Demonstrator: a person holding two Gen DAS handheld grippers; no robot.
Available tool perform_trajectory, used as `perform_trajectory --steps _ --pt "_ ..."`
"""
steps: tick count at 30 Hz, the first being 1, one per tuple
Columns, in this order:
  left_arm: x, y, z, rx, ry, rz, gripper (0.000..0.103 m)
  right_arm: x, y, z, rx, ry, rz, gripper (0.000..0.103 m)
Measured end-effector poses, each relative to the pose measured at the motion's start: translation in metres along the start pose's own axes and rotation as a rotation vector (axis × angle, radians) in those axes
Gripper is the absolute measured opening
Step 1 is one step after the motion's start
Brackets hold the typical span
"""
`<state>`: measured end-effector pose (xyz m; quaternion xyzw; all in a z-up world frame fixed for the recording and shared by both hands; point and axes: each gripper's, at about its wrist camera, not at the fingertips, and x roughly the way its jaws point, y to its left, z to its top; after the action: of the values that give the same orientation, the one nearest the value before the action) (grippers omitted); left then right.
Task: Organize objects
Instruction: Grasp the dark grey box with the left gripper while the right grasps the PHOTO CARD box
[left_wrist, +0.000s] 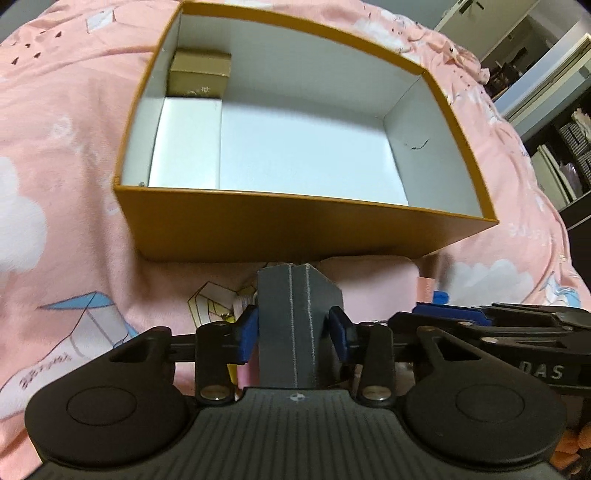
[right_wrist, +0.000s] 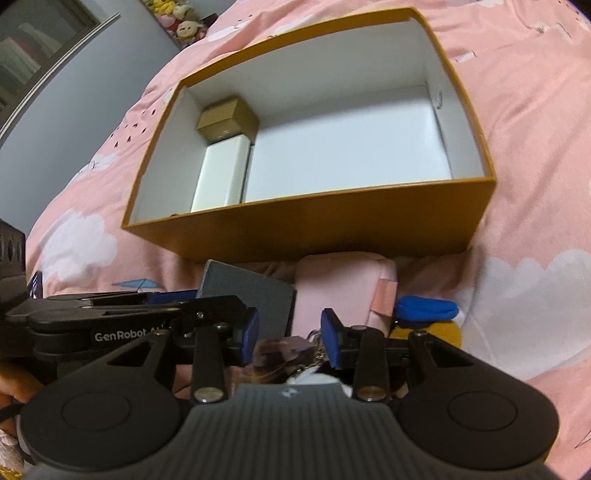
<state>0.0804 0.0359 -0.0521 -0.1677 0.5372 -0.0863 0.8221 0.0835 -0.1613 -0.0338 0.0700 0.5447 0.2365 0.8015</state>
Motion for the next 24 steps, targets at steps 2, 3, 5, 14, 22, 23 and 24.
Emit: perform_trajectory --steps 2,3,5,14,22,23,24 --pt "-0.01 0.001 -0.003 -0.002 -0.016 -0.004 0.042 -0.001 0.004 0.0 -0.011 0.005 -0.003 0.042" --pt "-0.015 0.001 -0.004 -0.002 -0.026 -0.004 0.042 -0.002 0.007 -0.001 -0.016 0.009 -0.004 0.044" --pt "-0.025 0.003 -0.007 -0.004 -0.047 -0.006 0.041 -0.002 0.012 -0.003 -0.028 0.017 -0.005 0.045" --pt "-0.051 0.01 -0.017 -0.014 -0.1 0.027 0.041 0.01 0.047 -0.012 -0.149 0.078 -0.086 0.056" --pt "-0.058 0.022 -0.019 -0.041 -0.124 0.029 0.041 0.034 0.072 -0.024 -0.273 0.137 -0.226 0.063" --pt "-0.06 0.022 -0.02 -0.04 -0.127 0.028 0.041 0.038 0.074 -0.025 -0.287 0.147 -0.236 0.063" --pt "-0.061 0.023 -0.02 -0.039 -0.132 0.029 0.041 0.043 0.076 -0.027 -0.302 0.161 -0.248 0.063"
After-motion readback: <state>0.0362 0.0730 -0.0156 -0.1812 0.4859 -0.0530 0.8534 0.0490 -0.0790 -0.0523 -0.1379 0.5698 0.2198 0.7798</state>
